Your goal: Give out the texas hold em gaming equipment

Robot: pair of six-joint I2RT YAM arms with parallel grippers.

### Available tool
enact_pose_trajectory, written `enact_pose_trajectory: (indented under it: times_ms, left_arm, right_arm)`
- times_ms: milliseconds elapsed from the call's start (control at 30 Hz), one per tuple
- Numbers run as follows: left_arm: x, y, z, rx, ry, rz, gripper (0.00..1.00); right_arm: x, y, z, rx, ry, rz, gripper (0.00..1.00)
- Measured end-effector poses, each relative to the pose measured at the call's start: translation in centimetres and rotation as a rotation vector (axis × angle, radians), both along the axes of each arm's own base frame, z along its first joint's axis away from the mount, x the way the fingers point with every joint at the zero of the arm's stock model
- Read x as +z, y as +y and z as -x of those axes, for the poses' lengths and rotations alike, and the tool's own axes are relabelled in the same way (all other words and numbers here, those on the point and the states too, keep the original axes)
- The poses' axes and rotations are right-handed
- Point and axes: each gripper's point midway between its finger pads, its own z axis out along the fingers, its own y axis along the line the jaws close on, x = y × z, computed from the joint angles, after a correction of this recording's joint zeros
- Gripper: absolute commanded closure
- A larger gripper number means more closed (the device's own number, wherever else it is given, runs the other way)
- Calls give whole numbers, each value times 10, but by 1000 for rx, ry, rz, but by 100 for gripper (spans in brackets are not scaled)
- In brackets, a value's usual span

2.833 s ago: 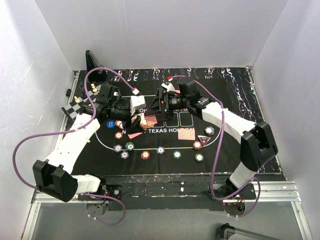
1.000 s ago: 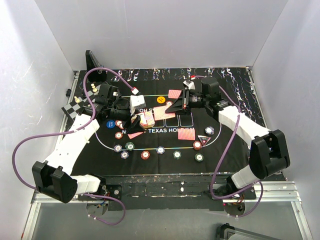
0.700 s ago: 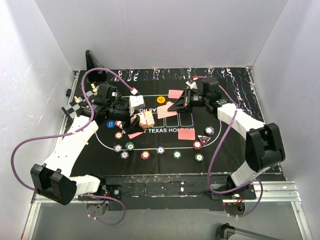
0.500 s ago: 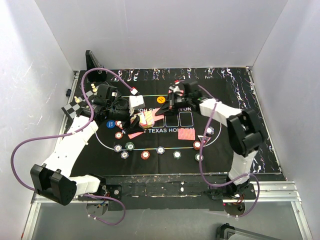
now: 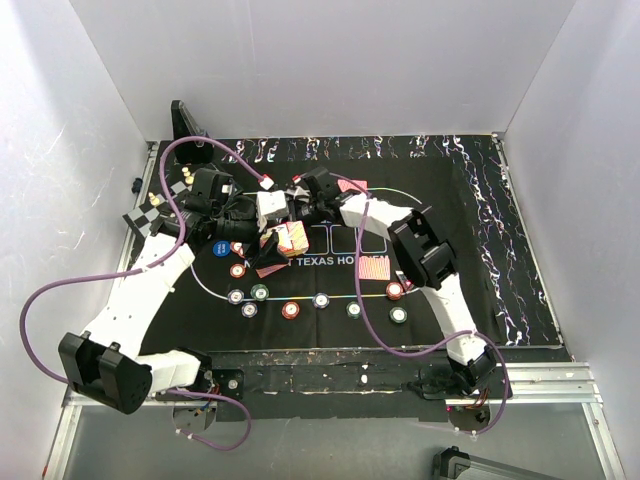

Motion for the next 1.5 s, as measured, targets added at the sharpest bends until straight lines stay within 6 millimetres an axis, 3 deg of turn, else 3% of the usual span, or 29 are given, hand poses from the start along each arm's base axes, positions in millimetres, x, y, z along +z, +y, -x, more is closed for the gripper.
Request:
enact_pose_trajectory:
  times_ms: [100, 167, 333, 433, 733, 900, 1133, 1233, 1367, 1500]
  left_arm:
    - [2, 0, 1, -1, -5, 3, 100]
    - [3, 0, 1, -1, -8, 4, 100]
    - [4, 1, 3, -2, -13, 7, 100]
    - [4, 1, 3, -3, -12, 8, 100]
    - [4, 1, 4, -4, -14, 10, 100]
    - [1, 2, 7, -4, -8, 8, 100]
    - [-4, 2, 9, -4, 4, 3, 100]
    - [-4, 2, 8, -4, 2, 4, 100]
    - [-3, 2, 6, -3, -8, 8, 100]
    - [-2, 1, 5, -3, -17, 12, 100]
  right_arm:
    - [-19, 5, 0, 6, 4, 41, 87]
    - [-30, 3, 2, 6, 13, 72, 69]
    - [-54, -7, 4, -5, 17, 170, 45]
    - [-59, -11, 4, -5, 12, 198, 39]
    - [-51, -25, -3, -23, -66, 278, 32]
    - [-13, -48, -6, -60, -112, 270, 18]
    - [92, -94, -11, -159, -225, 99, 14]
    - [125, -115, -6, -201, -247, 13, 13]
    - [146, -131, 10, -221, -234, -80, 12]
    - [157, -126, 27, -189, -213, -152, 11]
